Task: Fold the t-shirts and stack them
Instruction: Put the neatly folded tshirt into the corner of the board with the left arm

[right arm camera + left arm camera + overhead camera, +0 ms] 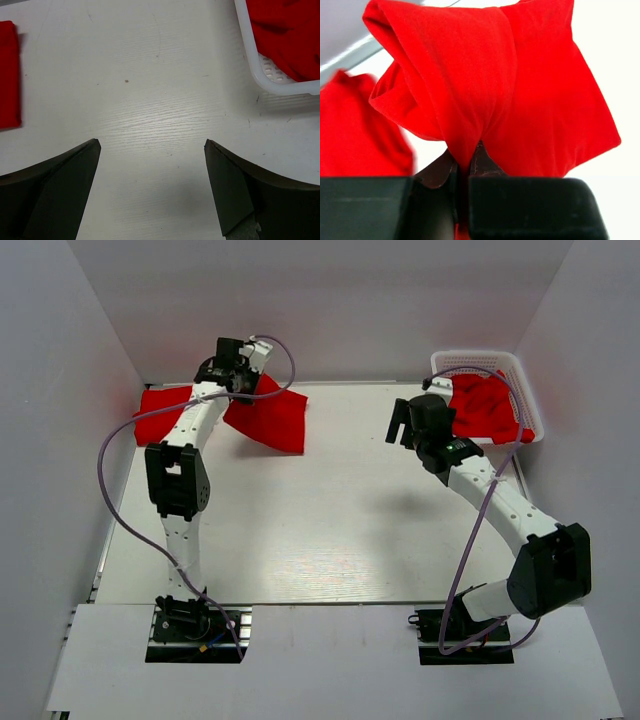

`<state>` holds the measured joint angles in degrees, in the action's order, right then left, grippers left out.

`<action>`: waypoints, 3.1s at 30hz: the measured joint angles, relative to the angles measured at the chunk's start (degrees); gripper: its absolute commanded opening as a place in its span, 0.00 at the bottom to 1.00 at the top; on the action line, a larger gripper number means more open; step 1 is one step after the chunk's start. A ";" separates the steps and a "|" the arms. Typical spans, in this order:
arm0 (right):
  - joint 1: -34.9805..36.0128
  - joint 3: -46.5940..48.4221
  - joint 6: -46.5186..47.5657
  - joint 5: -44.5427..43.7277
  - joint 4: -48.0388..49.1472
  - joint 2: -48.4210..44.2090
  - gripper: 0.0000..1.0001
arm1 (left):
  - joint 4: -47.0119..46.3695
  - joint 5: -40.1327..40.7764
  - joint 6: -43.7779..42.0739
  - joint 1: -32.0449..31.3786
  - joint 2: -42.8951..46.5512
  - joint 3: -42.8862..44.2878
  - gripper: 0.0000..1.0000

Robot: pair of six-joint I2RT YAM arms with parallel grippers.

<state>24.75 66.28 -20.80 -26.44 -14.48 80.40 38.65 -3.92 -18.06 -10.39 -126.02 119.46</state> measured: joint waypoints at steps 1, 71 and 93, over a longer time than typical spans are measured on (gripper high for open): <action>0.00 0.28 0.00 0.00 -0.20 0.17 0.90 | 0.46 0.48 -1.01 0.44 0.24 0.44 0.00; 0.00 14.32 -2.84 4.52 -7.23 15.15 0.90 | -10.80 -0.04 -17.57 24.50 -2.82 5.01 0.00; 0.02 19.23 -2.78 8.28 -10.16 19.41 0.90 | -18.21 1.70 -12.24 25.51 -6.75 7.37 1.00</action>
<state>24.77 85.52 -23.57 -18.15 -24.64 99.81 20.45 -2.22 -30.30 15.11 -132.77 126.82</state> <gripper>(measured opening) 0.904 0.997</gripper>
